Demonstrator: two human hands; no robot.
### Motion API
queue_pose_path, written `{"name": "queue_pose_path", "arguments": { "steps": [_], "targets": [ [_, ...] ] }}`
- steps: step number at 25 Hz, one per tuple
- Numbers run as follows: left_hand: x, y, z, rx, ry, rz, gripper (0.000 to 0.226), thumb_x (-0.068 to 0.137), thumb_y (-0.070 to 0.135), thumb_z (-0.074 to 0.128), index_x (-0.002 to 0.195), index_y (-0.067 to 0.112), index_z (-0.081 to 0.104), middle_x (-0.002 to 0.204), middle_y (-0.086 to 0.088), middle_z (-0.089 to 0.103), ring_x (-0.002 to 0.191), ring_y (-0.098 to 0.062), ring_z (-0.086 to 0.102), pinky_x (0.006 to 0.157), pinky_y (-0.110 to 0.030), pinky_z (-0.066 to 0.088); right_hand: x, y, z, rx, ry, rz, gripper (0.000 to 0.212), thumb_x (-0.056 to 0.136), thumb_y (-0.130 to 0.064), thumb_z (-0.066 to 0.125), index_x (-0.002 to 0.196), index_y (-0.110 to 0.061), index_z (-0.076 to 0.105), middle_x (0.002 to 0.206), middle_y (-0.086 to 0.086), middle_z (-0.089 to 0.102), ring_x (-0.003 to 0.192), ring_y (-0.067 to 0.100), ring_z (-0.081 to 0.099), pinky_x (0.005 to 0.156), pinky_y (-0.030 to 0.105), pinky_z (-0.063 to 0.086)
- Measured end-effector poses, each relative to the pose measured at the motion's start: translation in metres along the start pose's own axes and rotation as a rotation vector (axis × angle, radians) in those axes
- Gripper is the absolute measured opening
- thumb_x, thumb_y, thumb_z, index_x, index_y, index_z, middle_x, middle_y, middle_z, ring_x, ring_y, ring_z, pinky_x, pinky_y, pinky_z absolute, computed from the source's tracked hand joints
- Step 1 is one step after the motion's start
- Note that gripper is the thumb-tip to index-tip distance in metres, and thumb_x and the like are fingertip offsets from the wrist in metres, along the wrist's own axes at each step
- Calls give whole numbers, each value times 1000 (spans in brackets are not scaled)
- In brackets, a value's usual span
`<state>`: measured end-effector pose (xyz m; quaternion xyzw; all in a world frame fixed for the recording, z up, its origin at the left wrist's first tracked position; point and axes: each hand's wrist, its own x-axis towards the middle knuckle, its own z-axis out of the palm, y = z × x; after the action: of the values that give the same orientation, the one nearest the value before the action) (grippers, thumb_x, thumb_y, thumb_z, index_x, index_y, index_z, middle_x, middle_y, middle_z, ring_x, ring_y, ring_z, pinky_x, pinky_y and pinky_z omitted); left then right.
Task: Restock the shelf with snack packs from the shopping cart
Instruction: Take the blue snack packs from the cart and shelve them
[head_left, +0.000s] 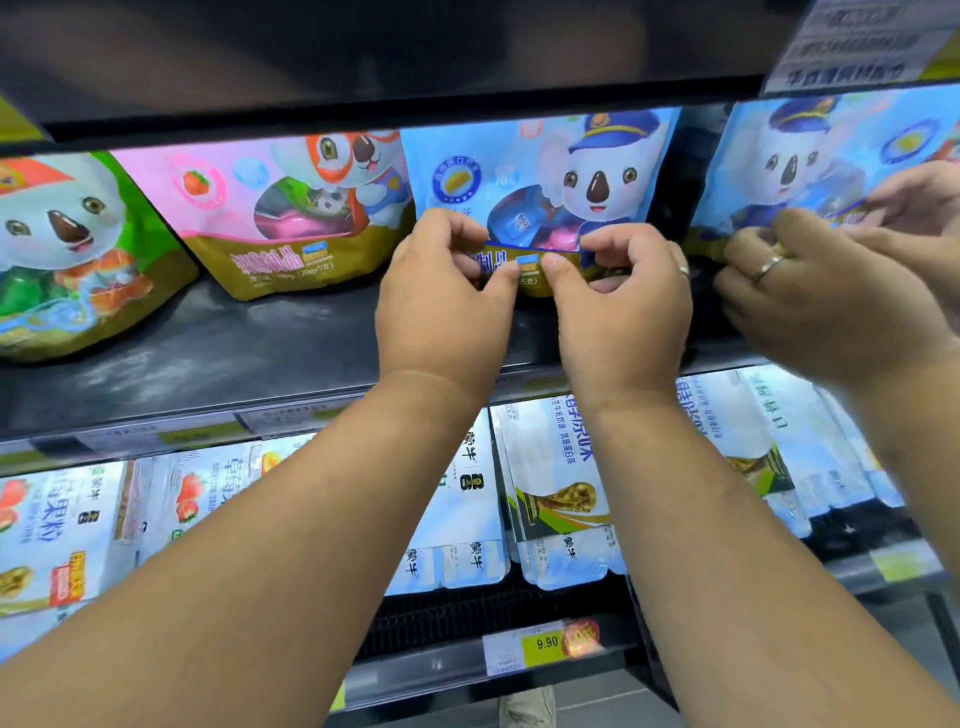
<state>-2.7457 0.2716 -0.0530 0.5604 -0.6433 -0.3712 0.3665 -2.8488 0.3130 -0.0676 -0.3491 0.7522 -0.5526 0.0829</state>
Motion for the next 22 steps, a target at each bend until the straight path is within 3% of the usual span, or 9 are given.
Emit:
{"name": "queue_pose_path", "arguments": {
  "steps": [3,6,10,15,22],
  "targets": [
    [10,5,1,58,-21,-9,29,85,25,73,98,29,47,81,11,50,86,-14,57,82,-30,48,7,0,6,-20,9,-2,24,74,-18,79,85,-23,59,96,2,56,68,10,52,68,10,42],
    [17,5,2,115,-51,-2,33,85,26,73,106,27,47,100,4,54,88,-14,53,76,-23,40,11,-1,12,-69,23,17,22,73,-19,79,87,-20,62,97,1,57,76,8,53,70,14,41],
    [25,5,5,170,-84,17,45,85,29,70,124,23,49,122,-2,54,104,-21,55,90,-30,46,19,-5,19,-158,1,51,22,75,-21,77,92,-19,64,101,-1,55,81,7,52,70,20,39],
    [36,7,4,238,-140,25,58,86,25,63,140,23,40,140,-2,47,125,-19,48,98,-26,39,33,-1,28,-230,3,39,22,74,-22,76,92,-19,64,96,-4,51,80,7,49,81,31,46],
    [42,15,6,283,-228,-2,74,88,24,62,153,22,24,152,-4,35,136,-24,40,109,-34,37,49,2,39,-288,-18,33,24,75,-26,74,96,-22,63,105,1,60,99,25,59,88,42,47]
  ]
}}
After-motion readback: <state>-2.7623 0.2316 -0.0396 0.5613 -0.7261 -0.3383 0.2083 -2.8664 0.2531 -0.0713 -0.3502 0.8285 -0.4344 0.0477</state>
